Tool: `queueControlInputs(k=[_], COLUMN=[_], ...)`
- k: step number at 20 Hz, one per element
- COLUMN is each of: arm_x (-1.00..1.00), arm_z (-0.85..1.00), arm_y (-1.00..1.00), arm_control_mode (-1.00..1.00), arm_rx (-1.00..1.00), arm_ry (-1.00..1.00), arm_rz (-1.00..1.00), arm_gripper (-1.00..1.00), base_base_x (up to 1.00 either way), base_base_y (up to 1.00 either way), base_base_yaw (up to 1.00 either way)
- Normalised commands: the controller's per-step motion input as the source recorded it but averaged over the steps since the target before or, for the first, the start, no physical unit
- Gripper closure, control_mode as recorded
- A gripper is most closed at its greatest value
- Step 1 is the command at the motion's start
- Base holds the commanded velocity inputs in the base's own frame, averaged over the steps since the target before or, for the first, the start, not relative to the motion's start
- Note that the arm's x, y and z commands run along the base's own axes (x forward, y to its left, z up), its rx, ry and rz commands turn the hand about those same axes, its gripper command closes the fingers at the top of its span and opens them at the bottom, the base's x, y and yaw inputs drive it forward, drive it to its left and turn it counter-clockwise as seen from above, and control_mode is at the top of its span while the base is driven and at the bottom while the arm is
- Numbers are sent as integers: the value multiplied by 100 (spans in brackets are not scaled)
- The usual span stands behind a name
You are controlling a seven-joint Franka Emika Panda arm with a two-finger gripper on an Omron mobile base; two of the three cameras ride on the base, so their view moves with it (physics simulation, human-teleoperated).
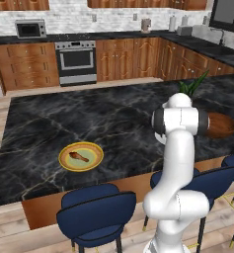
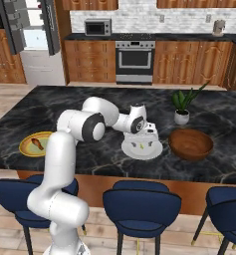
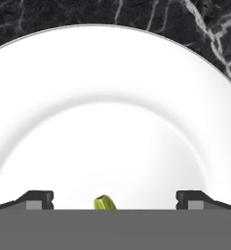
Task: Pick the chicken drumstick and lemon wedge from their plates and place them in the bowl. Then put the bowl in the fridge.
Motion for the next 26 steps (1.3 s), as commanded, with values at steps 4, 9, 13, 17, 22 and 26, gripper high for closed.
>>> queueControlInputs(k=[4, 9, 13, 17, 22, 26], arm_x=[-7, -3, -1, 0, 0, -7], arm_z=[0, -1, -7, -16, -21, -15], arm_y=[0, 0, 0, 2, 5, 0], arm_control_mode=[-100, -100, -100, -100, -100, -100], arm_rx=[0, 0, 0, 0, 0, 0], arm_ry=[0, 0, 0, 0, -3, -2], arm_rz=[-3, -4, -4, -5, -5, -12], arm_gripper=[-100, -100, -100, -100, 100, 100], base_base_x=[0, 0, 0, 0, 0, 0], base_base_y=[0, 0, 0, 0, 0, 0], base_base_yaw=[0, 0, 0, 0, 0, 0])
